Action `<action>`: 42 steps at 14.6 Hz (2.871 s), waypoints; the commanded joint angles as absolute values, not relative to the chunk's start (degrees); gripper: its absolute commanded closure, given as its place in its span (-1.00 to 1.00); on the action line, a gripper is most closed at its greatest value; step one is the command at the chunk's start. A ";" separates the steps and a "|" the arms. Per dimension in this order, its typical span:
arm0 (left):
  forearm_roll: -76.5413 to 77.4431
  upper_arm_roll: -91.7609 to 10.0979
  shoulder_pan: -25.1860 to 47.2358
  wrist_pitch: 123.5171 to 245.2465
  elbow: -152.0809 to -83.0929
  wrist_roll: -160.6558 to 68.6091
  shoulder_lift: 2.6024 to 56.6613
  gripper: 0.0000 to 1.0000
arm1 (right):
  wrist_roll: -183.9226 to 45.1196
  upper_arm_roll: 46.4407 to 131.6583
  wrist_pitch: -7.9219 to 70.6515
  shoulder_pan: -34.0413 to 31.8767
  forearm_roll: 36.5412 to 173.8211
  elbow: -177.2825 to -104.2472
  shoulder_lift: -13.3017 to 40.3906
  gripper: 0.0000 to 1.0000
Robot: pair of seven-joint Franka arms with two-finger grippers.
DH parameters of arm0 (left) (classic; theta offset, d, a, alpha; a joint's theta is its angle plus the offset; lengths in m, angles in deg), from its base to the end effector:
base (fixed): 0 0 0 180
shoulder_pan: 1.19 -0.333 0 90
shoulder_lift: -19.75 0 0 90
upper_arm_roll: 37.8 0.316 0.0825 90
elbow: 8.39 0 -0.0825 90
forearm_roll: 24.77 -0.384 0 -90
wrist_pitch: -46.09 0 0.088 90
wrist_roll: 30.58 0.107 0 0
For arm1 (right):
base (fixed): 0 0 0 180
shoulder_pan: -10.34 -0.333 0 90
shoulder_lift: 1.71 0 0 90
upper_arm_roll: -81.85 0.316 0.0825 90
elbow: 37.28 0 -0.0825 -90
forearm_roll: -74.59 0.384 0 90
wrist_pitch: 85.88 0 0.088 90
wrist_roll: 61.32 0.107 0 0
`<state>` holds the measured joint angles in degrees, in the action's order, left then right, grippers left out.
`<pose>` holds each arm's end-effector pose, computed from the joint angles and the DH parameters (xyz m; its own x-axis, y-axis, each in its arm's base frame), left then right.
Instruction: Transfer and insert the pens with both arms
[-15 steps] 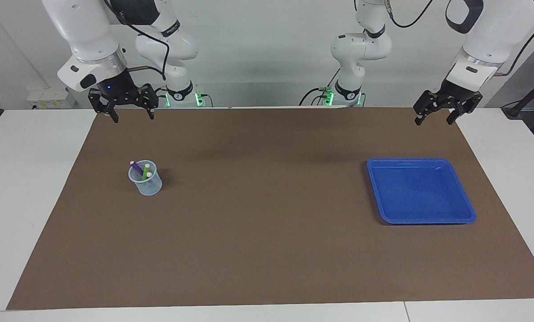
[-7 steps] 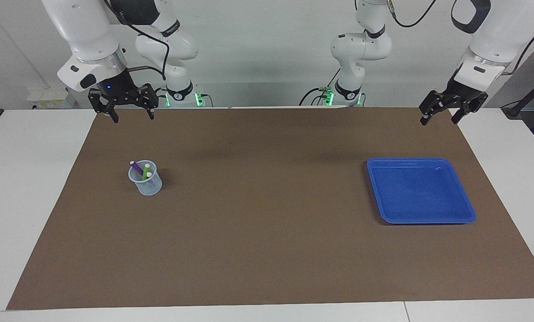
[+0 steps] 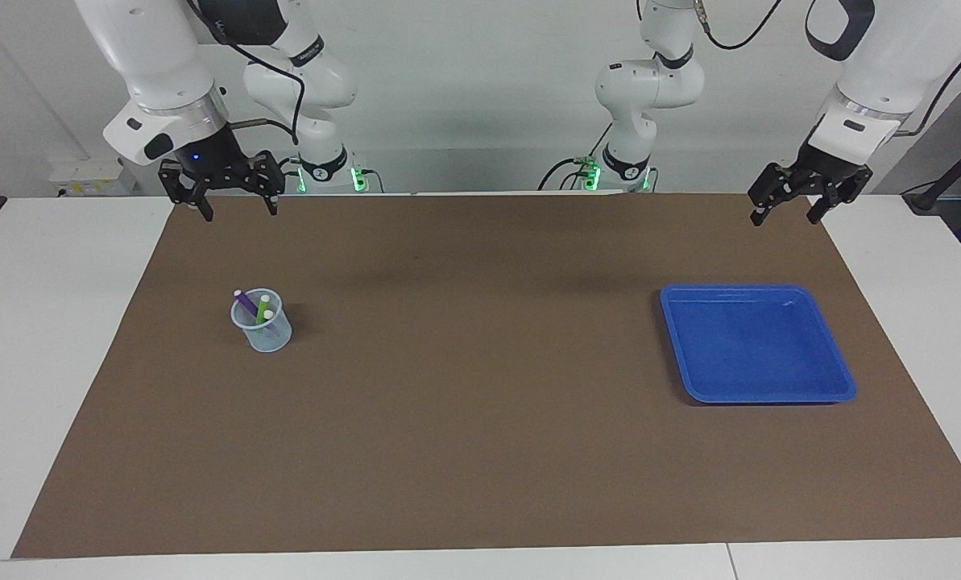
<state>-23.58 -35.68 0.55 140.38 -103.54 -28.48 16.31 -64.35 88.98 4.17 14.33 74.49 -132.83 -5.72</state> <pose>0.5424 0.0021 0.6215 0.9985 -0.0284 0.0458 -0.0294 -0.9993 0.0213 0.5307 0.0312 0.6166 0.9939 0.1069 -0.0271 0.1072 -0.9942 0.0090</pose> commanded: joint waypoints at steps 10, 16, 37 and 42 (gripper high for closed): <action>-24.25 -36.31 0.21 139.69 -103.22 -28.91 16.23 -1.00 | -63.51 89.32 5.00 14.82 75.12 -133.78 -6.54 -1.00; -24.25 -36.40 0.30 139.34 -103.13 -28.91 16.23 -1.00 | -63.51 89.32 5.00 14.91 75.21 -133.78 -6.54 -1.00; -24.25 -36.40 0.39 139.87 -102.96 -29.00 16.41 -1.00 | -63.42 89.32 -1.77 19.48 75.74 -130.09 -4.71 -1.00; -24.25 -36.40 0.39 140.04 -102.96 -28.91 16.41 -1.00 | -63.34 89.58 -1.07 19.22 76.26 -131.23 -4.08 -1.00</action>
<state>-23.58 -36.16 0.57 140.31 -103.54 -28.48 16.31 -64.14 88.66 -0.48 18.26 74.92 -131.85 -4.45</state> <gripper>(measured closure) 0.000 0.000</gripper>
